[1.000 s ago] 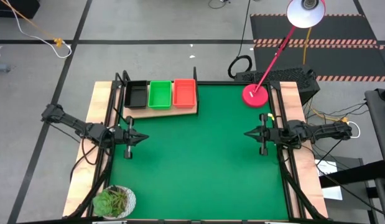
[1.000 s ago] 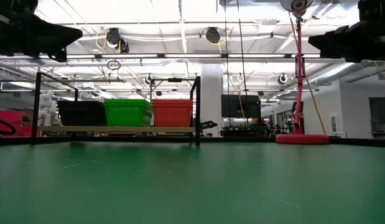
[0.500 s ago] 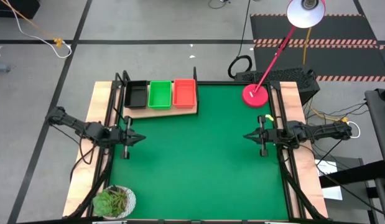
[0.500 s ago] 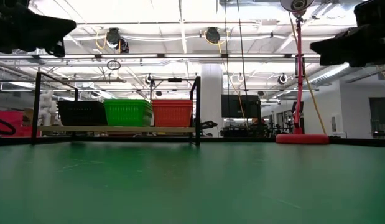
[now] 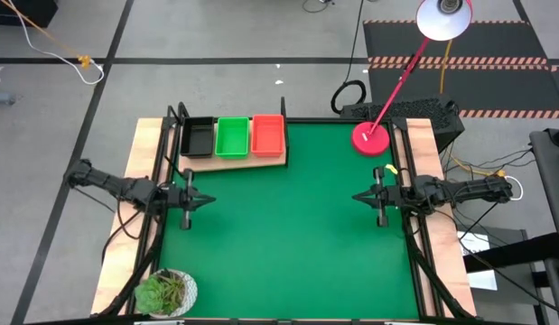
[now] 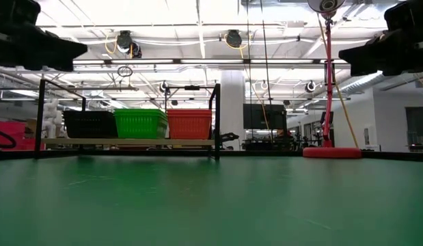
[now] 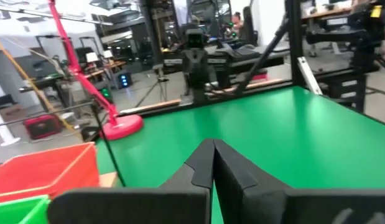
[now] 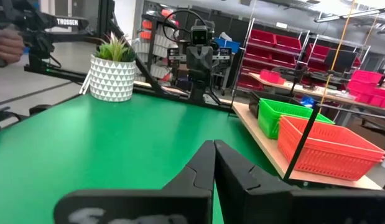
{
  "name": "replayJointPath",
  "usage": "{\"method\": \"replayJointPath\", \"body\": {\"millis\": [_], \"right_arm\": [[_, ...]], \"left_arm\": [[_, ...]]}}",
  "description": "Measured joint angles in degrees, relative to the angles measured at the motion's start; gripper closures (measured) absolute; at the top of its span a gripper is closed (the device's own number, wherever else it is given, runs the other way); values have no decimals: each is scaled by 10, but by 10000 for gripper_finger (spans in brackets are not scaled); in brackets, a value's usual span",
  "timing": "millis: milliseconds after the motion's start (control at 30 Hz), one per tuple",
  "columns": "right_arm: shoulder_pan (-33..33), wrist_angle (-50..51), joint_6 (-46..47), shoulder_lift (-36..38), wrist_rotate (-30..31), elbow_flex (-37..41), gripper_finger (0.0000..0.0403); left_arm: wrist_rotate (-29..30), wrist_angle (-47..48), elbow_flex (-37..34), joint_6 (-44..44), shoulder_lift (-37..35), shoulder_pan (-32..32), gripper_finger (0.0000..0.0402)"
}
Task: Stack baskets on shelf by color
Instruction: Return to Home Position
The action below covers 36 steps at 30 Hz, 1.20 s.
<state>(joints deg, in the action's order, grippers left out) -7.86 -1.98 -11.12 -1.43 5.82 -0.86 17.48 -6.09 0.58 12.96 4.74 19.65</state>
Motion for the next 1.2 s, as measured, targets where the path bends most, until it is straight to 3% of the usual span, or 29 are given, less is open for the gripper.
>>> {"method": "replayJointPath", "body": {"millis": [400,633,933,1200], "right_arm": [[0,-2,-5,0,0,0,403],[0,-3,-5,0,0,0,403],[0,-3,-5,0,0,0,403],[0,-3,-5,0,0,0,403]], "left_arm": [[-183,53,1,-11,-19,-192,398],[-209,52,1,-14,-16,-240,399],[-209,51,1,-30,-16,-243,372],[-209,51,0,-26,-16,-242,371]]}}
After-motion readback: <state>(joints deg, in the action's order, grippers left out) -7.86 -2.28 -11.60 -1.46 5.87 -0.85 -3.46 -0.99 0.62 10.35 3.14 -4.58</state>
